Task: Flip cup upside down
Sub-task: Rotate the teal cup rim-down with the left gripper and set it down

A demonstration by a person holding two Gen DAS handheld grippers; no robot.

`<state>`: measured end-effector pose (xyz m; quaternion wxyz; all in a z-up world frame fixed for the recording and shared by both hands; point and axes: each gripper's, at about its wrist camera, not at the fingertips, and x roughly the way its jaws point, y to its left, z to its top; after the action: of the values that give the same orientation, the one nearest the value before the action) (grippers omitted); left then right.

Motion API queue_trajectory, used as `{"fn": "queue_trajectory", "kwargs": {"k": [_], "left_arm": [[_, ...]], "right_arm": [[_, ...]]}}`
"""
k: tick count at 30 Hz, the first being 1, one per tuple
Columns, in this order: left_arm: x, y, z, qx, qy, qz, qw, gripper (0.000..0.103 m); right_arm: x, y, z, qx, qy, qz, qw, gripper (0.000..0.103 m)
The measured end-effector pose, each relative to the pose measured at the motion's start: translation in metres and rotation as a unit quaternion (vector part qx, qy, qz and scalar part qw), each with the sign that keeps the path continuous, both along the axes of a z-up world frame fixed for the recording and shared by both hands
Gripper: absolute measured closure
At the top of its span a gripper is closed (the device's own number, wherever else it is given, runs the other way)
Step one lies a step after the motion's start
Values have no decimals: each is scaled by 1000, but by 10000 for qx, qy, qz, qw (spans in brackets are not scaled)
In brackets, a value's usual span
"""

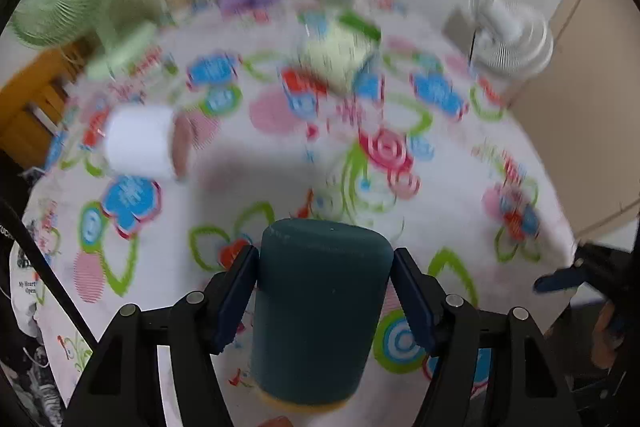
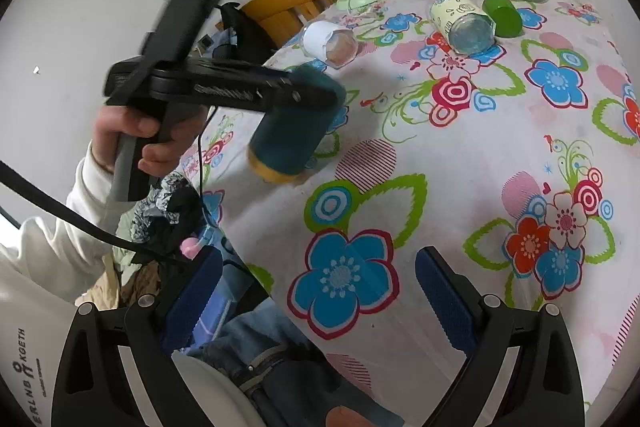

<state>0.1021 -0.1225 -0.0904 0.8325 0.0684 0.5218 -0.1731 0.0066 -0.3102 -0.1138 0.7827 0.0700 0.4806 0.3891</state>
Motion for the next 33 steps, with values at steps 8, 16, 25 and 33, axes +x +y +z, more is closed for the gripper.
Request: {"fn": "queue_trajectory", "kwargs": {"k": [8, 16, 25, 33], "left_arm": [[-25, 21, 30, -308, -1106, 542, 9919, 35], [-39, 44, 34, -618, -1279, 911, 9857, 35], [-51, 51, 13, -711, -1101, 1019, 9861, 35], [-55, 52, 8, -785, -1169, 1023, 9847, 35]], "right_arm": [[2, 14, 4, 14, -101, 107, 9999, 5], [1, 24, 6, -2, -136, 171, 9998, 5], [2, 36, 2, -93, -124, 270, 9995, 5], [1, 46, 7, -68, -289, 335, 9990, 5]]}}
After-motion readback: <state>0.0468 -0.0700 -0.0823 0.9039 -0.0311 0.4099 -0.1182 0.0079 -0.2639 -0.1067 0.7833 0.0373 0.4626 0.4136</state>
